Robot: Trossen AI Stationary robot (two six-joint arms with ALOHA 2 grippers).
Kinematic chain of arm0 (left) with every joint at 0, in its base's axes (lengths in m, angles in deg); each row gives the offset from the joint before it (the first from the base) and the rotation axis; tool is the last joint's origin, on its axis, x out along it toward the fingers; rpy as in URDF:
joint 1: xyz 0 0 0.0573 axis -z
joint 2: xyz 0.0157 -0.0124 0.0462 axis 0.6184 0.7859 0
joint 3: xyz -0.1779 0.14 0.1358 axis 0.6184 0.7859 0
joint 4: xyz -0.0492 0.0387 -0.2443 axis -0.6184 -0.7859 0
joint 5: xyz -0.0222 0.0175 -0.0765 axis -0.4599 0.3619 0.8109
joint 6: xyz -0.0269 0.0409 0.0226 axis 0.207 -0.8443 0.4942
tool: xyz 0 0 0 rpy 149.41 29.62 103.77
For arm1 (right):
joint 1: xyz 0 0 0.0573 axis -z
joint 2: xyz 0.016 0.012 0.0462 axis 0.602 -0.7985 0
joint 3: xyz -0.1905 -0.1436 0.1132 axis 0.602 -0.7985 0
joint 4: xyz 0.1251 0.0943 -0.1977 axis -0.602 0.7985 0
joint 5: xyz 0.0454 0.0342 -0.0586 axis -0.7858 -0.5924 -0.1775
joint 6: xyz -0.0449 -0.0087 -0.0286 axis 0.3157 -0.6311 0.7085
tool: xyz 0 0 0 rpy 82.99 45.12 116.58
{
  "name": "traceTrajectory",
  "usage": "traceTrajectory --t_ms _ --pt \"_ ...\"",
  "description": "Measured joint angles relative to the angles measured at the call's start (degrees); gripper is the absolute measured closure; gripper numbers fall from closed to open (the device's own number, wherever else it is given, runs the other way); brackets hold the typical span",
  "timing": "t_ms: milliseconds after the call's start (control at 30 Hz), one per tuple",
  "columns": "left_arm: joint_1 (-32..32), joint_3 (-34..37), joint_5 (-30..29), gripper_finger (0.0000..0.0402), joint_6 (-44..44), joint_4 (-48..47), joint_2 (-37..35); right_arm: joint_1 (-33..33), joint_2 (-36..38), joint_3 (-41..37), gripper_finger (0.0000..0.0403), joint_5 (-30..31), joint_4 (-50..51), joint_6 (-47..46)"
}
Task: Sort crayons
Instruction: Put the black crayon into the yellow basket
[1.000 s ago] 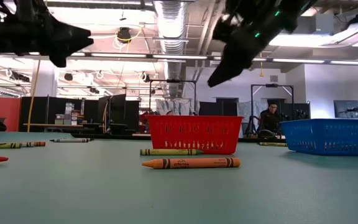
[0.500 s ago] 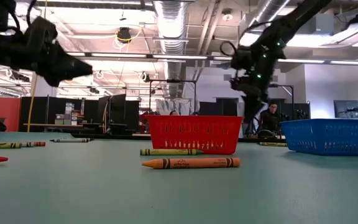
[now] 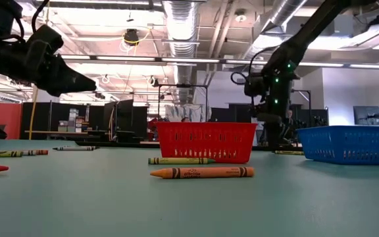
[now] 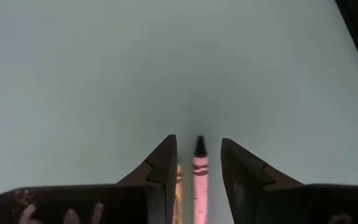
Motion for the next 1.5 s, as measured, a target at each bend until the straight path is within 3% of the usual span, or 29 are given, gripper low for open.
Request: traceTrajectory --t_ms 400,700,800,933,1067,1167,1300,1500 --pt "0.0 -0.1 0.0 0.0267 0.5 -0.3 0.0 2.5 -1.0 0.0 0.0291 -0.2 0.8 -0.7" --pt "0.0 -0.1 0.0 0.0267 0.4 -0.3 0.0 2.4 -0.6 -2.9 0.0385 -0.3 -1.2 -0.6" --pt "0.0 -0.1 0.0 0.0267 0.5 -0.3 0.0 2.2 -0.5 -3.7 0.0395 -0.5 -1.8 -0.4" --pt "0.0 -0.1 0.0 0.0267 0.5 -0.3 0.0 1.6 2.2 -4.1 0.0396 -0.5 -2.6 -0.2" --pt "0.0 -0.1 0.0 0.0267 0.3 -0.4 0.0 0.0 9.7 -3.9 0.0399 -0.4 -3.5 -0.7" --pt "0.0 -0.2 0.0 0.0267 0.5 -0.4 0.0 -2.7 15.7 -4.1 0.0400 -1.4 -2.3 -2.0" --pt "0.0 -0.2 0.0 0.0267 0.5 -0.4 0.0 -9.3 24.1 -4.0 0.0400 -7.7 -3.1 -5.6" --pt "0.0 -0.2 0.0 0.0267 0.3 -0.4 0.0 -27.7 31.5 -4.0 0.0401 -9.4 -3.0 -12.5"
